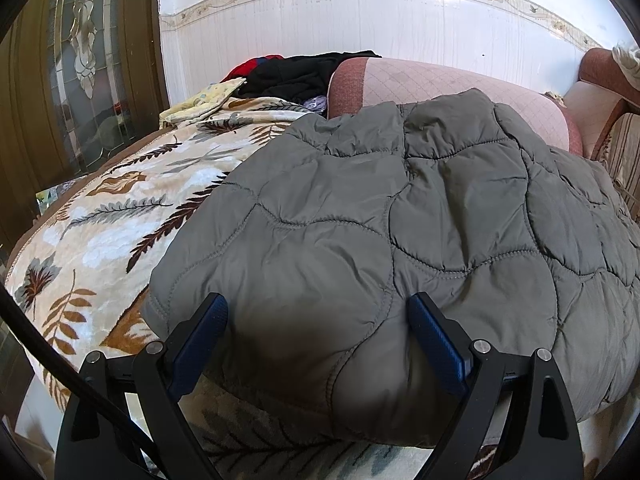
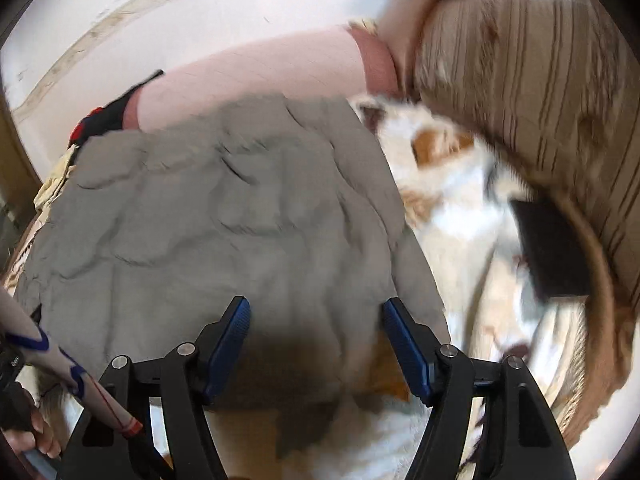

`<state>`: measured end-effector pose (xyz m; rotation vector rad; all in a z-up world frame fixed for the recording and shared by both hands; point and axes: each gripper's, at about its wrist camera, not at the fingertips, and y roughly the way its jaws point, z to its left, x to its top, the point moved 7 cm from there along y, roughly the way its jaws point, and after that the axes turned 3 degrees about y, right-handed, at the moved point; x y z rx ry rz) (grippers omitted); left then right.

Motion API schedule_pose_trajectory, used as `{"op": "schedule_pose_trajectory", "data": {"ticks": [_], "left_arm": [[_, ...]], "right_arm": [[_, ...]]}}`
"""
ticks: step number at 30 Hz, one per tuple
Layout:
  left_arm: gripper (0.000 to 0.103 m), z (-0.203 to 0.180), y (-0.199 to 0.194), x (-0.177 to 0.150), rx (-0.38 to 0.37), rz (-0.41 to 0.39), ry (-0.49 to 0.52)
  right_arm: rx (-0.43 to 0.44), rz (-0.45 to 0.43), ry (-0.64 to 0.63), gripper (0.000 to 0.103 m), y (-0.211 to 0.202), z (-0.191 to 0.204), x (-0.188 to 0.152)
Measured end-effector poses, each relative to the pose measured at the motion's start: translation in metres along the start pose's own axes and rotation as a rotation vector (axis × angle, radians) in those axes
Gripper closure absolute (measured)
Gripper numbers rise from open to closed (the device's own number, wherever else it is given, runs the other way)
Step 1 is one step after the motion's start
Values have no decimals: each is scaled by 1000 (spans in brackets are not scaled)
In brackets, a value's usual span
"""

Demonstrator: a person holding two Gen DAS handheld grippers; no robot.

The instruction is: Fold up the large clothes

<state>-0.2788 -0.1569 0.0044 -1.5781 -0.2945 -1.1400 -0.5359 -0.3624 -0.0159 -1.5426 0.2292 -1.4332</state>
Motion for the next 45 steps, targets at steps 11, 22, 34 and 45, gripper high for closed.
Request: {"op": "schedule_pose_trajectory", "data": {"ticks": [11, 22, 34, 45], "left_arm": [[11, 13, -53, 5, -71, 16, -36], [11, 12, -169, 61, -115, -166, -33], [11, 17, -256, 84, -94, -318, -34], [0, 27, -259, 72, -22, -299, -26]], "right_arm": [[152, -71, -19, 26, -52, 19, 12], [308, -232, -107, 26, -168, 72, 32], [358, -328, -160, 17, -248, 98, 7], [275, -348, -198, 6, -244, 112, -16]]}}
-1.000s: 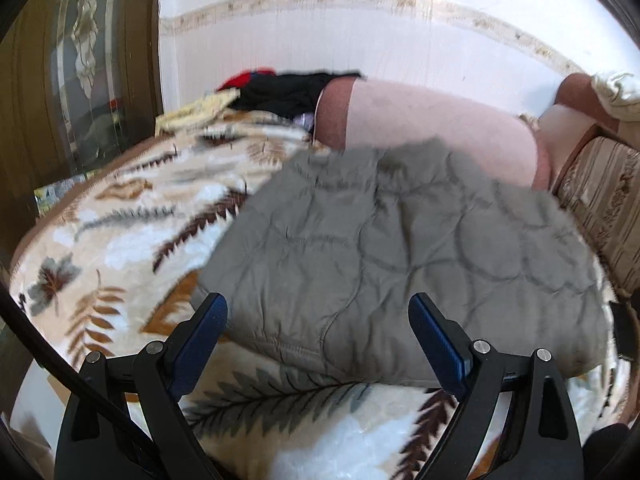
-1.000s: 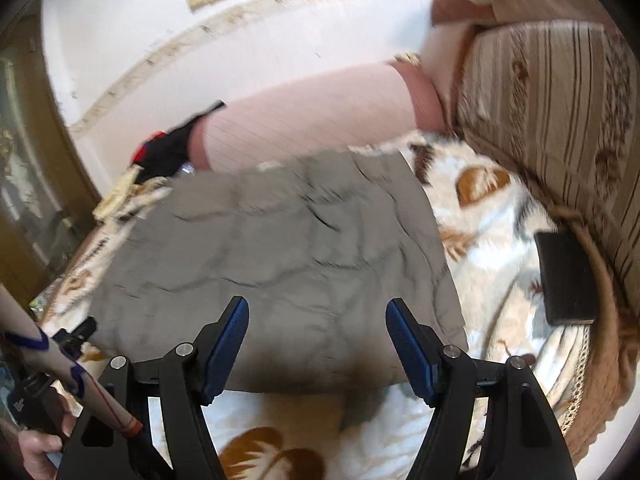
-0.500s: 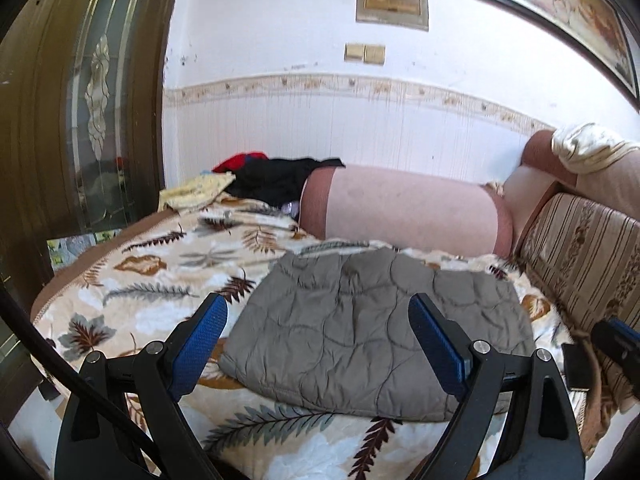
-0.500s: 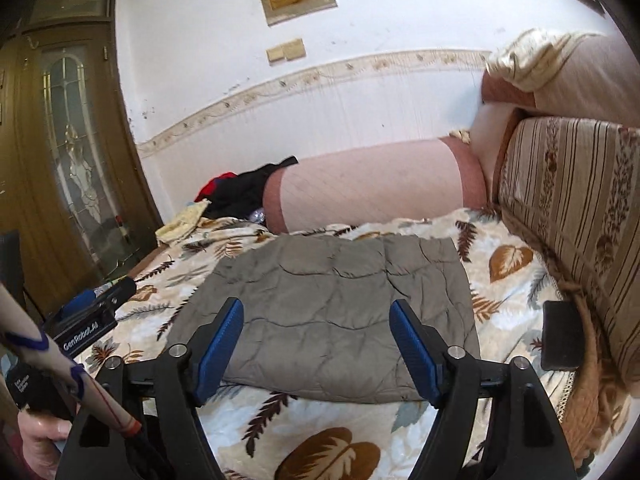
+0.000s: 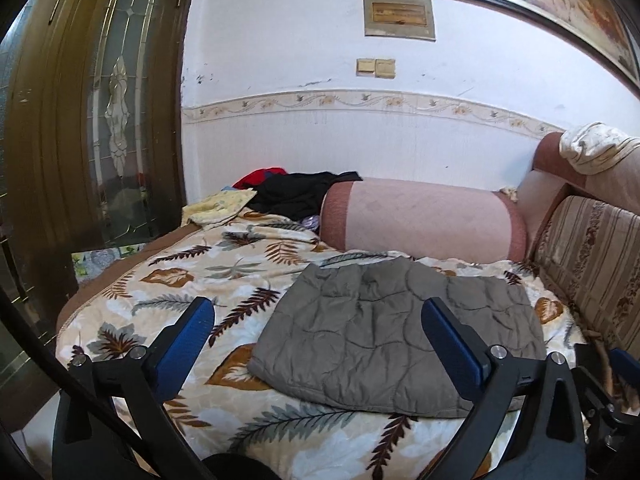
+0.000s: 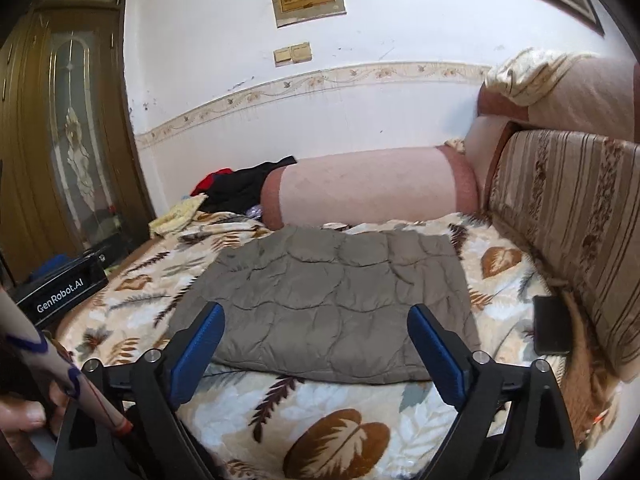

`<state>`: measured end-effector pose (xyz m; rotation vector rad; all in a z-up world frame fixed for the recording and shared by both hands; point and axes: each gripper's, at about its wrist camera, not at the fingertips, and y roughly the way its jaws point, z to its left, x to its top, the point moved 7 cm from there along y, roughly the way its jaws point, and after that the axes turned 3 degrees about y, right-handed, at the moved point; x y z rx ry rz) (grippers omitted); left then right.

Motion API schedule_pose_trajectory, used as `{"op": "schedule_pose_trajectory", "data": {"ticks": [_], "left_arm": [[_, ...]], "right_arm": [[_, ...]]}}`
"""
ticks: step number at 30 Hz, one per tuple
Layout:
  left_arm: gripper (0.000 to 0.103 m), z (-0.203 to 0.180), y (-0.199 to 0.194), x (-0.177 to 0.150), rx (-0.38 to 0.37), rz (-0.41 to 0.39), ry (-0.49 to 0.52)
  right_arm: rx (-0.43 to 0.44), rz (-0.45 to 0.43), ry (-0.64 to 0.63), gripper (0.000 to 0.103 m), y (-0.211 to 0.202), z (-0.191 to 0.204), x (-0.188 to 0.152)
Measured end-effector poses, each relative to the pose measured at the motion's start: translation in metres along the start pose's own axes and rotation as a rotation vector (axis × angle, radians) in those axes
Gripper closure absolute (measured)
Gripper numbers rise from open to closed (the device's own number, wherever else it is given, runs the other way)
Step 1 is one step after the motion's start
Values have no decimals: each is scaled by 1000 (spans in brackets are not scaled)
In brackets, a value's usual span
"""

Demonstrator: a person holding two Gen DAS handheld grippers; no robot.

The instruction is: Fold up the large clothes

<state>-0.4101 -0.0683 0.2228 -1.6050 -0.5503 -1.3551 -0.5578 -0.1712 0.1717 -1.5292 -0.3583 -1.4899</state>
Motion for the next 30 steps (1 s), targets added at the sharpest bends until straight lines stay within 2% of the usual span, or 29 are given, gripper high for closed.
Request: {"op": "schedule_pose_trajectory", "data": {"ticks": [3, 7, 15, 19, 23, 30], "left_arm": [[0, 2, 10, -9, 37, 46, 19], [0, 7, 19, -20, 84, 50, 54], [0, 0, 42, -39, 54, 129, 101], [0, -3, 47, -44, 39, 144, 114], [0, -4, 53, -48, 62, 160, 133], [0, -1, 58, -56, 57, 192, 120]], "right_arm": [[-11, -18, -9, 4, 0, 4, -2], [-30, -39, -35, 3, 3, 8, -6], [-58, -31, -46, 2, 15, 6, -14], [-69, -20, -47, 2, 21, 4, -17], [-75, -12, -51, 2, 25, 3, -18], [-75, 5, -61, 2, 30, 5, -24]]}}
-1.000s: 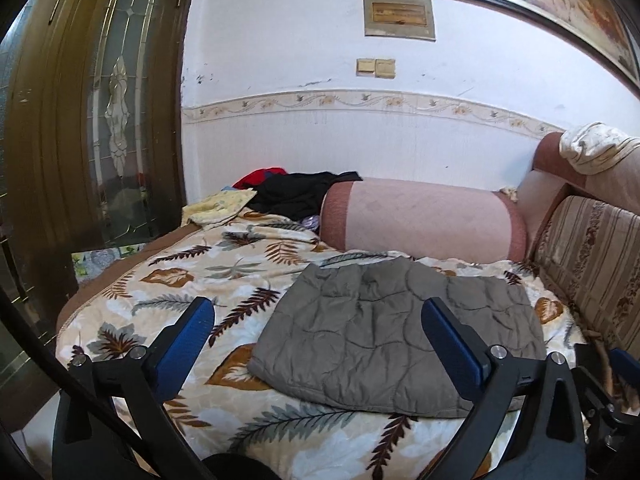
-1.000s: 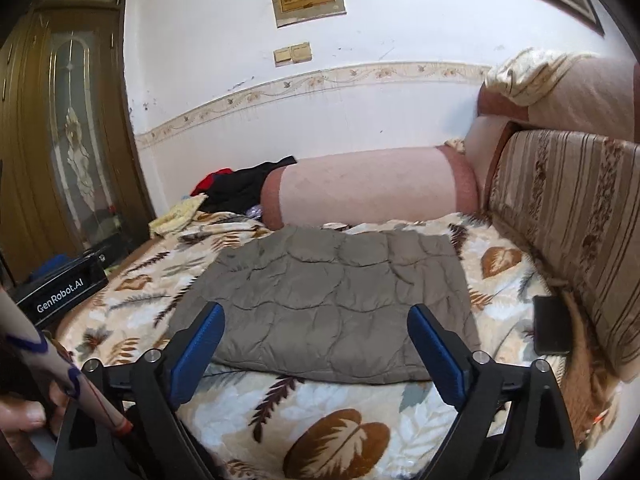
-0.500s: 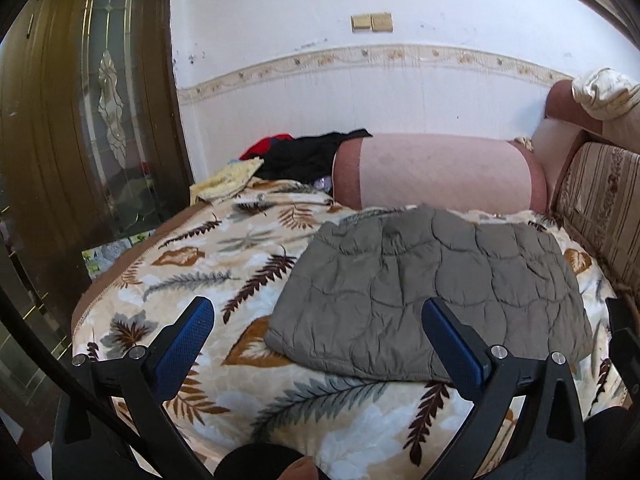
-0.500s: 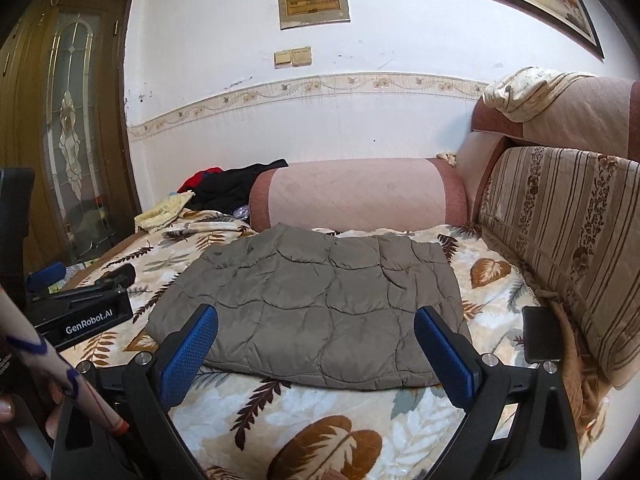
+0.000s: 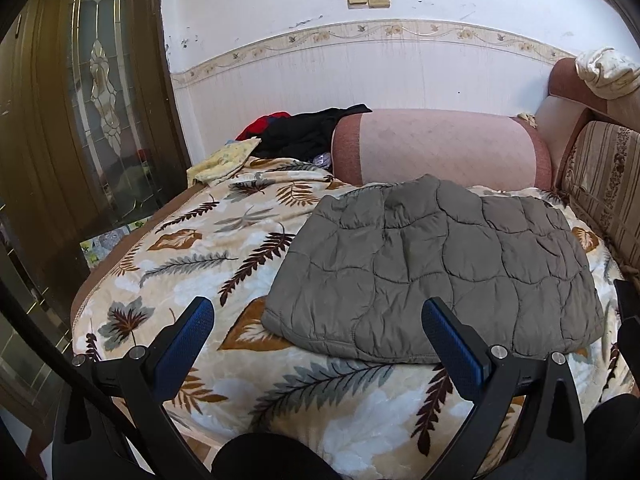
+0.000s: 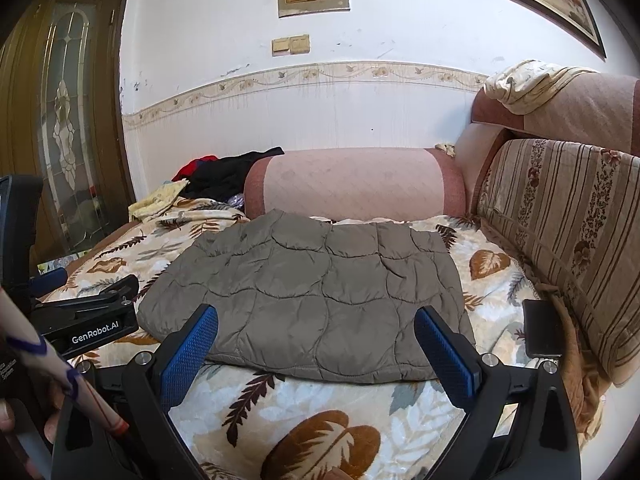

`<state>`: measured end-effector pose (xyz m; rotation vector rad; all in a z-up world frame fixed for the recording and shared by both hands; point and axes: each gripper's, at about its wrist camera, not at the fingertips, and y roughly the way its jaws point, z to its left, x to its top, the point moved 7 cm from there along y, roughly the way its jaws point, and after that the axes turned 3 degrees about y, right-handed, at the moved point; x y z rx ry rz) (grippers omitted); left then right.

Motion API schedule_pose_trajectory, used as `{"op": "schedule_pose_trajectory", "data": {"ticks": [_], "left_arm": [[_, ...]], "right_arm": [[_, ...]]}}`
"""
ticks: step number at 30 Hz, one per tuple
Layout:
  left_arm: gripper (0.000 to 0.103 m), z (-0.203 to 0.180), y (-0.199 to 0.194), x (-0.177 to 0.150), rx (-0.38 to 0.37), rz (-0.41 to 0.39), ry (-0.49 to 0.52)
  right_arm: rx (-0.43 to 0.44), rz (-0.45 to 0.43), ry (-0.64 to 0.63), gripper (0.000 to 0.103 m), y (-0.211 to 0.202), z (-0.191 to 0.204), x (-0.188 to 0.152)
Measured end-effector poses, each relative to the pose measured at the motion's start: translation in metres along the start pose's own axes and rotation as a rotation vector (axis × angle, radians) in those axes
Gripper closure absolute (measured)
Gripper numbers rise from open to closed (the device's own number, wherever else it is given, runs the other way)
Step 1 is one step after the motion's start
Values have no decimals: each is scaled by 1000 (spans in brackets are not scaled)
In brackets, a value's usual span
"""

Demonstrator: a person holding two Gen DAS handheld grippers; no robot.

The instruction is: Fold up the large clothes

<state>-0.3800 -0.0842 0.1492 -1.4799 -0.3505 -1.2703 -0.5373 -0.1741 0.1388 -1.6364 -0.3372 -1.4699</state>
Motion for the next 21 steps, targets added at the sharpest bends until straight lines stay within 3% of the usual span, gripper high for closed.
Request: {"op": "schedule_pose_trajectory", "data": {"ticks": [21], "left_arm": [[0, -4, 1, -3, -12, -1, 18]], "right_arm": [[-1, 14, -17, 2, 4, 2, -6]]}}
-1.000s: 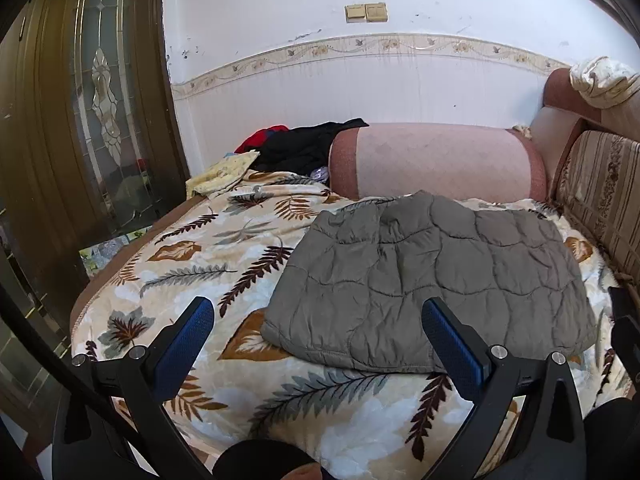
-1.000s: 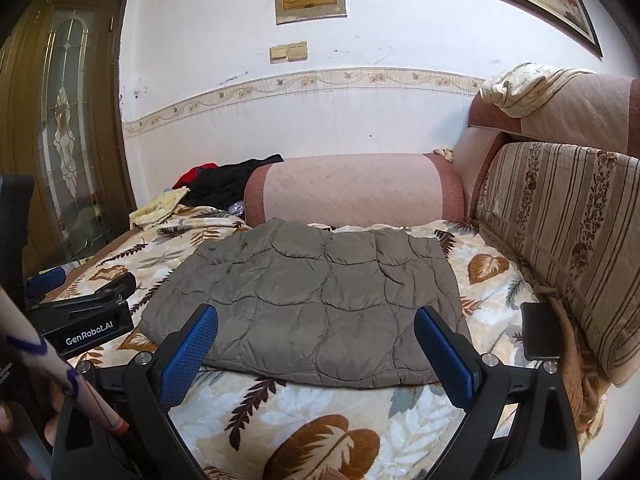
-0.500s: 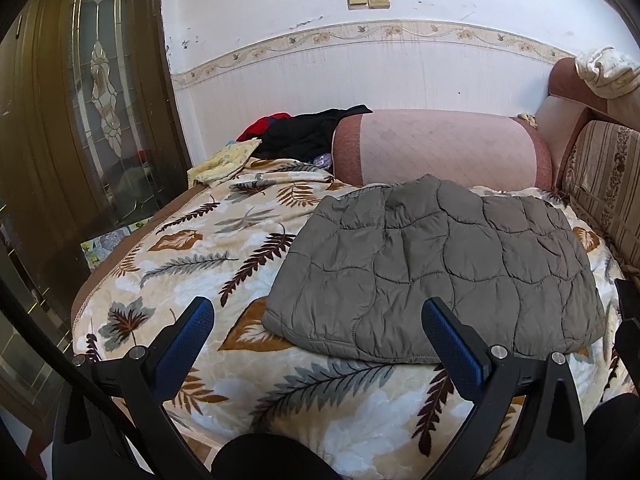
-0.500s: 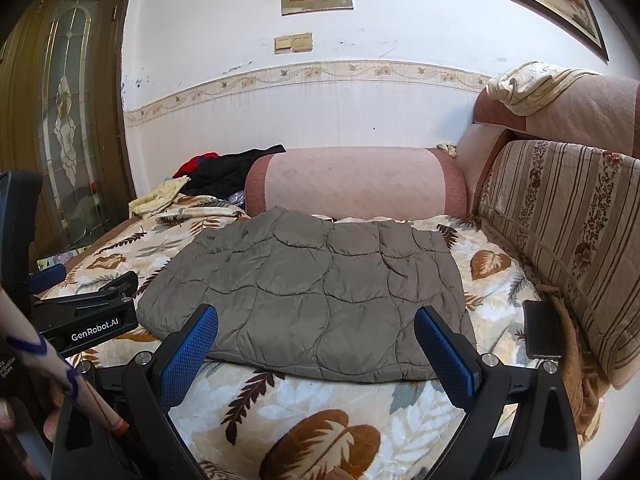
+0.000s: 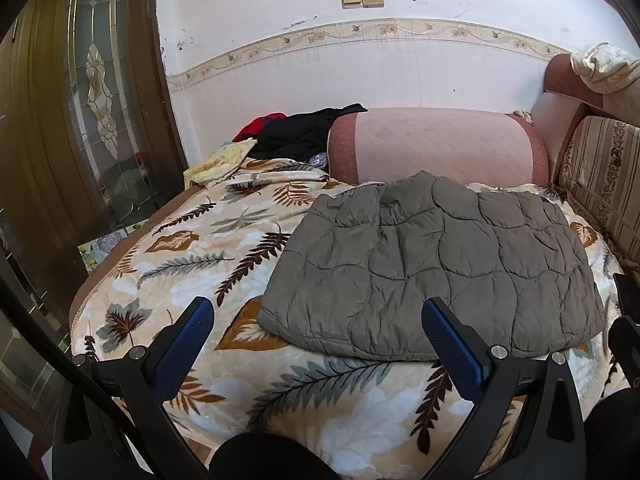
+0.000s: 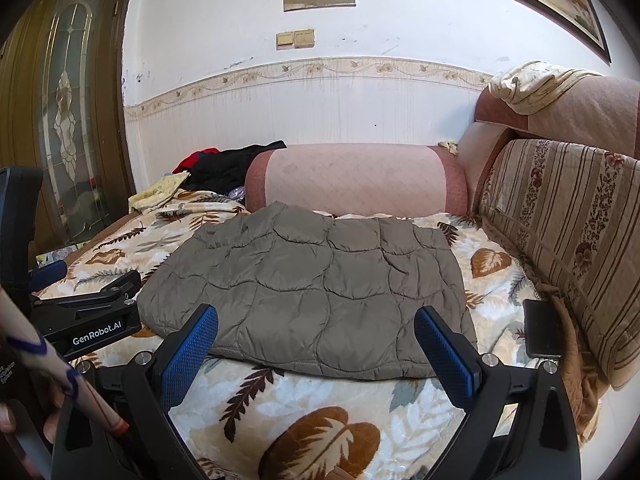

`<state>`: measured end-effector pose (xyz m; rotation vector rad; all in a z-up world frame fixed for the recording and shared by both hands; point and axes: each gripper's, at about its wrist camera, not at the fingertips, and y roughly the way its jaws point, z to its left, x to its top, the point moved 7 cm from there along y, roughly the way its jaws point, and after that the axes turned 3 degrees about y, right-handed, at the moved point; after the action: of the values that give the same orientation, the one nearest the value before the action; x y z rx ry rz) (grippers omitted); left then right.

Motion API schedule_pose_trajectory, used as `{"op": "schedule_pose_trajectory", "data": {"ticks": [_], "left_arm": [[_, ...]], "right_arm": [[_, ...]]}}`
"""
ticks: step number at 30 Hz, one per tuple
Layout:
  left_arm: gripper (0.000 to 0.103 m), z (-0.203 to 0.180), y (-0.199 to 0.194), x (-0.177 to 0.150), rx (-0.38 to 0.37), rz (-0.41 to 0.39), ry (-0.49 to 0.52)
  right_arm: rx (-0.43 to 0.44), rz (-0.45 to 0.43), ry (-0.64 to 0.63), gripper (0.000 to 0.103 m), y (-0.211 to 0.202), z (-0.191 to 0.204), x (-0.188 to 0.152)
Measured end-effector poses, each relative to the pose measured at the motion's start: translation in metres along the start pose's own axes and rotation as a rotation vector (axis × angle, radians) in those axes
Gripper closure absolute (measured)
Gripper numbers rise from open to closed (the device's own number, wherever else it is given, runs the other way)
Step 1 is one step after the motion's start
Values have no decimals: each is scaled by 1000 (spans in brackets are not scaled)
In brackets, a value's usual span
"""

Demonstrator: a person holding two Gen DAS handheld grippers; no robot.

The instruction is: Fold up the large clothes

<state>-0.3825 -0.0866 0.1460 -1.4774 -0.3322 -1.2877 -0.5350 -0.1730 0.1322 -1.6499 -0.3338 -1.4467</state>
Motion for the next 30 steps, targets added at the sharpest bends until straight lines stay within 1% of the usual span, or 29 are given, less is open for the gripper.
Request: {"op": "schedule_pose_trajectory", "data": {"ticks": [30], "left_arm": [[0, -1, 4, -8, -8, 15, -3]], "right_arm": [[-2, 26, -14, 2, 6, -3, -5]]}}
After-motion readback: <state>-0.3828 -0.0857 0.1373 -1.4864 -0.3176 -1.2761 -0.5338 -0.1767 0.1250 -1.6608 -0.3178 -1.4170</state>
